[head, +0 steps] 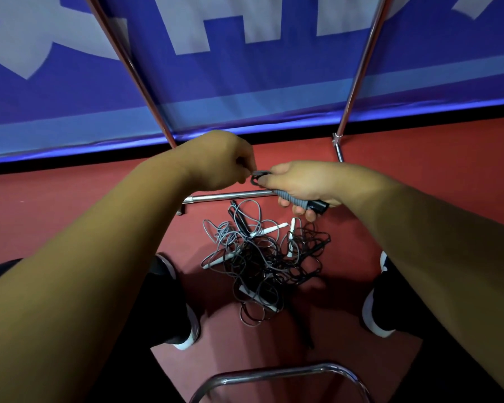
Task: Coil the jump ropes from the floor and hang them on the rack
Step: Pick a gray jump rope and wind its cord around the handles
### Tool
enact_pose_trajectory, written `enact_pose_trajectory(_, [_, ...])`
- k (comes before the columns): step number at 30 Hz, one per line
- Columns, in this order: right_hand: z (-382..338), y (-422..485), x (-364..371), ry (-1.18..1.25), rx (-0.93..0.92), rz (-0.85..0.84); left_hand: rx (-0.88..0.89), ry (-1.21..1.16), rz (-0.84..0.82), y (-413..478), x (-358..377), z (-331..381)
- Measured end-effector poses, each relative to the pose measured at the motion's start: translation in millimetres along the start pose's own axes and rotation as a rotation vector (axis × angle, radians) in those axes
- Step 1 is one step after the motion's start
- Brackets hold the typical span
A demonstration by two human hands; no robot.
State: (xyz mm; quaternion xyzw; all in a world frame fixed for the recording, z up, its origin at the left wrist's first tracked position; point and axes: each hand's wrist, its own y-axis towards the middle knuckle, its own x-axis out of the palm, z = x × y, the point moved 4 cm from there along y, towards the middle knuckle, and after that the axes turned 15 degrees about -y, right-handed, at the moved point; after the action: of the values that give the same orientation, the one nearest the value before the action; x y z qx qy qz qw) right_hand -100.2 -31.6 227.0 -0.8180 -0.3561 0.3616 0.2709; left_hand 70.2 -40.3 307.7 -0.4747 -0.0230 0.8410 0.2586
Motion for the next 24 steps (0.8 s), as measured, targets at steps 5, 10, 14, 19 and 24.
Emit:
enact_pose_trajectory(5, [-9, -1, 3, -0.035, -0.043, 0.01, -0.236, 0.027, -0.081, -6, 1, -3])
enact_pose_trajectory(10, [-11, -1, 9, -0.05, -0.053, -0.011, -0.471, -0.014, -0.292, -13, 14, -12])
enact_pose_trajectory(14, [-8, 1, 7, -0.065, -0.029, 0.003, -0.339, -0.071, -0.237, -11, 9, -11])
enact_pose_trajectory(19, [-10, 0, 2, 0.106, -0.034, 0.03, -0.292, -0.569, -0.033, -6, 5, -16])
enact_pose_trajectory(24, [-13, -5, -7, 0.313, -0.033, 0.076, -0.22, -0.601, -0.064, -6, -1, -14])
